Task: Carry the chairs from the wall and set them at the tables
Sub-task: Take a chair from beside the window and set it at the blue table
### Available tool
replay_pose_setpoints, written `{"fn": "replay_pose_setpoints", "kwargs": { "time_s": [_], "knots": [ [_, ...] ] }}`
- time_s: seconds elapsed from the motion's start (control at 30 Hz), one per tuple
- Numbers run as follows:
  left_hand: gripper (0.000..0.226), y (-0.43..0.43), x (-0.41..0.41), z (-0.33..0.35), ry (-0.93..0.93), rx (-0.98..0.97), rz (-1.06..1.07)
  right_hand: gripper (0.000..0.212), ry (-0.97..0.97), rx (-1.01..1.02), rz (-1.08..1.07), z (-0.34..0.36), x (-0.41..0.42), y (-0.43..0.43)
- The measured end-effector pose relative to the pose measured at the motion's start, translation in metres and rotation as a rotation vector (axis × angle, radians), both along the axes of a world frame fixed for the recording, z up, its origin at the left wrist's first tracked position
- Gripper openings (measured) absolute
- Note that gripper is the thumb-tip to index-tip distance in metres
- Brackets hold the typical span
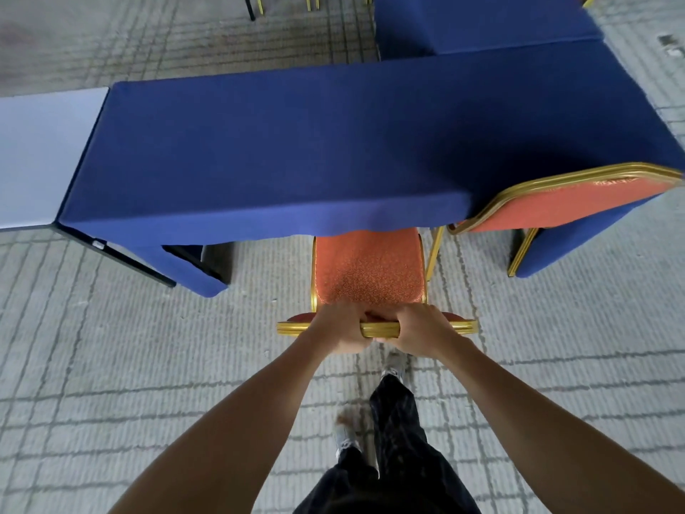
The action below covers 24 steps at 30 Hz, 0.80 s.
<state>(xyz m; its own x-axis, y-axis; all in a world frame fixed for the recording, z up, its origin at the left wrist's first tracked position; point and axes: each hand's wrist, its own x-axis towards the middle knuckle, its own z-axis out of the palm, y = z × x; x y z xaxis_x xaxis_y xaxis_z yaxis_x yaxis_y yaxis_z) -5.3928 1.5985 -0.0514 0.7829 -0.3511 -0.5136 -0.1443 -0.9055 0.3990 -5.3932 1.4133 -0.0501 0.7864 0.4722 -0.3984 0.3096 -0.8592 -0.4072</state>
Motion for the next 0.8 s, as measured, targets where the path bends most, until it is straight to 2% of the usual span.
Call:
{"fn": "replay_pose_setpoints", "kwargs": {
  "time_s": [0.3,0.4,0.5,0.63,0.73,0.8],
  "knots": [
    [0.046,-0.006,-0.027,-0.013,-0.057,0.072,0.003,0.057,-0.011,-0.043,-0.014,-0.017,-0.024,-0.005],
    [0.048,-0.007,-0.029,-0.01,-0.083,0.059,0.013,0.058,-0.051,-0.003,-0.025,-0.02,-0.026,-0.007],
    [0.041,-0.008,-0.031,-0.012,-0.127,0.071,0.025,0.057,-0.131,0.081,-0.004,-0.021,-0.028,-0.011],
    [0.043,-0.01,-0.034,-0.013,-0.136,0.089,0.039,0.068,-0.187,0.103,0.01,-0.022,-0.029,-0.013],
    [0.049,-0.009,-0.034,-0.016,-0.127,0.087,0.052,0.058,-0.18,0.134,-0.007,-0.021,-0.029,-0.011],
    [0.044,-0.01,-0.037,-0.014,-0.151,0.071,0.061,0.055,-0.169,0.133,-0.012,-0.021,-0.031,-0.011]
  ]
}}
